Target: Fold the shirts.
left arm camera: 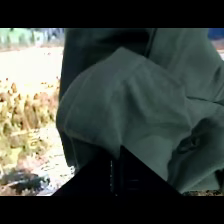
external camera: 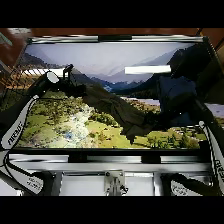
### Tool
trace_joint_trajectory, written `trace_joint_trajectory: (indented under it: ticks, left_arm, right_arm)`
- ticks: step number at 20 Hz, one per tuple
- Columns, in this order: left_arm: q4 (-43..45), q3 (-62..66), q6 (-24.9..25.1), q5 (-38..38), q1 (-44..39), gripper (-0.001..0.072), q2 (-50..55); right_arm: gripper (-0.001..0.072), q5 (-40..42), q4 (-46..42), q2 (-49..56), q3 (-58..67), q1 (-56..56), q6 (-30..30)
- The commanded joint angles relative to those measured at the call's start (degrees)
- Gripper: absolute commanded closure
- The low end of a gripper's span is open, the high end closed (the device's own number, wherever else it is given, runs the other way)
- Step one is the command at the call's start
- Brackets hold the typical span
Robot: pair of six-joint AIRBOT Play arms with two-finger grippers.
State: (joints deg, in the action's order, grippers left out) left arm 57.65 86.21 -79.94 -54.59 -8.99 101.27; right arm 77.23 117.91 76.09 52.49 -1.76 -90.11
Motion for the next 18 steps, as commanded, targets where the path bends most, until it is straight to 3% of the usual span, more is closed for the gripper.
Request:
trace_joint_trajectory:
  ticks: [1,6,7,8,9,10,12,14,16,18]
  left_arm:
    - [-0.20,3.17,2.56,-3.52,-0.02,0.0676,-0.13]
    - [-0.09,3.54,3.04,-4.87,-0.02,0.0676,-1.46]
    - [-0.09,3.56,3.04,-4.83,-0.02,0.0676,-1.92]
    - [-0.07,3.58,3.06,-4.81,0.00,0.0676,-2.45]
    - [-0.07,3.85,3.93,-4.92,0.00,0.0676,-3.06]
    - [-0.04,4.22,5.05,-4.83,0.00,0.0676,-3.89]
    - [1.75,5.84,5.40,-4.83,0.04,0.0677,-6.54]
    - [6.36,8.76,5.44,-4.79,0.04,0.0677,-10.91]
    - [12.02,12.92,7.56,-4.68,0.04,0.0677,-16.79]
    - [16.63,17.77,7.48,-4.35,0.07,0.0677,-23.76]
  right_arm:
    - [0.0040,-1.57,1.07,0.17,-5.33,-3.15,0.07]
    - [0.0051,-21.40,4.13,0.17,-8.33,-9.27,6.60]
    - [0.0140,-23.96,4.46,0.17,-8.31,-9.99,7.56]
    - [0.0376,-25.14,4.72,0.15,-8.28,-10.27,7.89]
    - [0.0541,-25.27,4.83,0.15,-8.28,-10.25,8.68]
    - [0.0652,-25.18,4.76,-0.28,-8.26,-10.08,8.90]
    - [0.0654,-25.92,4.31,-3.82,-8.17,-9.99,8.13]
    - [0.0654,-26.14,3.76,-10.71,-5.81,-8.92,2.64]
    - [0.0654,-26.08,2.82,-19.50,0.50,-6.29,-3.54]
    - [0.0655,-29.46,-0.04,-28.22,9.40,-2.29,-4.02]
